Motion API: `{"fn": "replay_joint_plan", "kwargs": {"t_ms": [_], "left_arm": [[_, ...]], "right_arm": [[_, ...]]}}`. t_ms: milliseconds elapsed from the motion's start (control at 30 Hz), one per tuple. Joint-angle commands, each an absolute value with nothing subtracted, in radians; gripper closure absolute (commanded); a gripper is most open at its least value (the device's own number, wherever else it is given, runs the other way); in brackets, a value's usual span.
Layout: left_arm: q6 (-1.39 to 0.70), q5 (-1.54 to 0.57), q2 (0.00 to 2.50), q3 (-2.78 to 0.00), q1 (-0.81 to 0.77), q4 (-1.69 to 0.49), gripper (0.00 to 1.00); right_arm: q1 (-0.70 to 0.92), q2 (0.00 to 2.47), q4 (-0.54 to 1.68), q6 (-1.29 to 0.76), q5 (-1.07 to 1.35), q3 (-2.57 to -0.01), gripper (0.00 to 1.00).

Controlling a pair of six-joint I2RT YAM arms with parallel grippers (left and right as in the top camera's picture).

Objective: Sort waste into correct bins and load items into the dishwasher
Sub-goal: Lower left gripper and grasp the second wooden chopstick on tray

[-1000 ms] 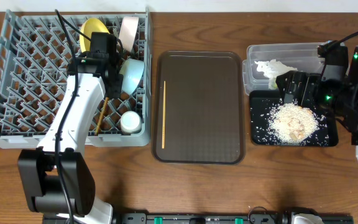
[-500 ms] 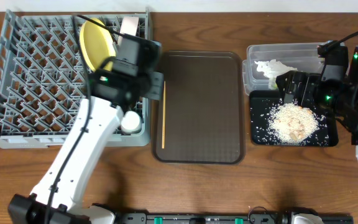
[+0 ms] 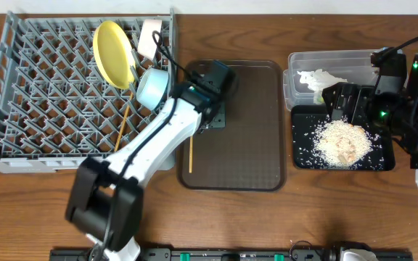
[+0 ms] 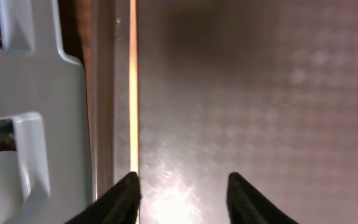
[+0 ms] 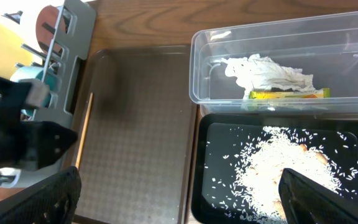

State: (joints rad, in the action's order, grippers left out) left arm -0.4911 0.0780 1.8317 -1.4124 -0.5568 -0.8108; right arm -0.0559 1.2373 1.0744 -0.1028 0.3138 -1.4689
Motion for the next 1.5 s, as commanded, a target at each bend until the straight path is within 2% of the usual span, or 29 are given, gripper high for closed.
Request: {"fn": "replay_joint_plan", "kwargs": {"t_ms": [0,467,667,1067,1200,1467], "left_arm": [[-0.433,0.110,1.892,-1.399,-0.552,-0.816,0.52],[-0.419,0.075,1.944,-1.395,-0.488,-0.817,0.52],[-0.367,0.033,1.967,-1.395,-0.475,-0.806,0.57],[-0.370,0.003,2.017,-1.395,-0.426,-0.807,0.55],[-0.305,-0.038,2.045,-1.395,-0.428,-0.807,0.56],[-0.303,-0.042,2.072,-1.395,-0.465,-0.810,0.56]], "right_arm": [[-0.059,1.242,1.075,-0.111,0.311,-1.470,0.01],[-0.059,1.242,1.075,-0.111,0.311,-1.470,0.01],[-0.059,1.242,1.075,-0.111,0.311,-1.470,0.01],[-0.059,1.242,1.075,-0.111,0.311,-1.470,0.01],[-0.059,1.242,1.075,-0.111,0.311,-1.470,0.01],[-0.059,1.242,1.075,-0.111,0.311,-1.470,0.01]]}}
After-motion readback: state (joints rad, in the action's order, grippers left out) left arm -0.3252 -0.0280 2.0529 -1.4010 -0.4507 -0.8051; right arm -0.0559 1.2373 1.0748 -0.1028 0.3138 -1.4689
